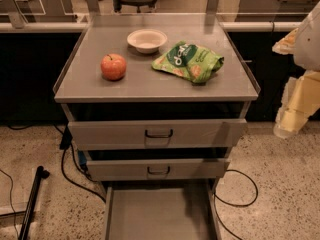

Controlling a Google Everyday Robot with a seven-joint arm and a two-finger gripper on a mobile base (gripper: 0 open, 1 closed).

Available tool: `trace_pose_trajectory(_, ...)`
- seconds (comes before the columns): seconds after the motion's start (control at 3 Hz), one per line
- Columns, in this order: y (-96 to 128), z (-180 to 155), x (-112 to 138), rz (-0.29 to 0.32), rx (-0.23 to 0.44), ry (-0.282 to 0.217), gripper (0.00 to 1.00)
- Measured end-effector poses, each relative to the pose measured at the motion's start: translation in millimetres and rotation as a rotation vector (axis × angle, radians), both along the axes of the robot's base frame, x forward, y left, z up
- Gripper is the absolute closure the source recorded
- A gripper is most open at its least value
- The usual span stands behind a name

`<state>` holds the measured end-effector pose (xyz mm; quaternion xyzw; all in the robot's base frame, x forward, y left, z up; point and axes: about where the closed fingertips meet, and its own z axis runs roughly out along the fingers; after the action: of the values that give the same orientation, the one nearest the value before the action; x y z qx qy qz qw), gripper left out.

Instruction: Place green rice chip bag into bottom drawer

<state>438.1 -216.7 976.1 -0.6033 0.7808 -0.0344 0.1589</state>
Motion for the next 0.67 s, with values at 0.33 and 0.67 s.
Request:
trace_pose_trajectory(0.33, 0.0, 0.0, 0.0, 0.0, 0.0, 0.0, 0.0)
trace_pose_trajectory(0.67, 13.4, 5.5, 7.8, 0.039, -0.005, -0.038, 0.0)
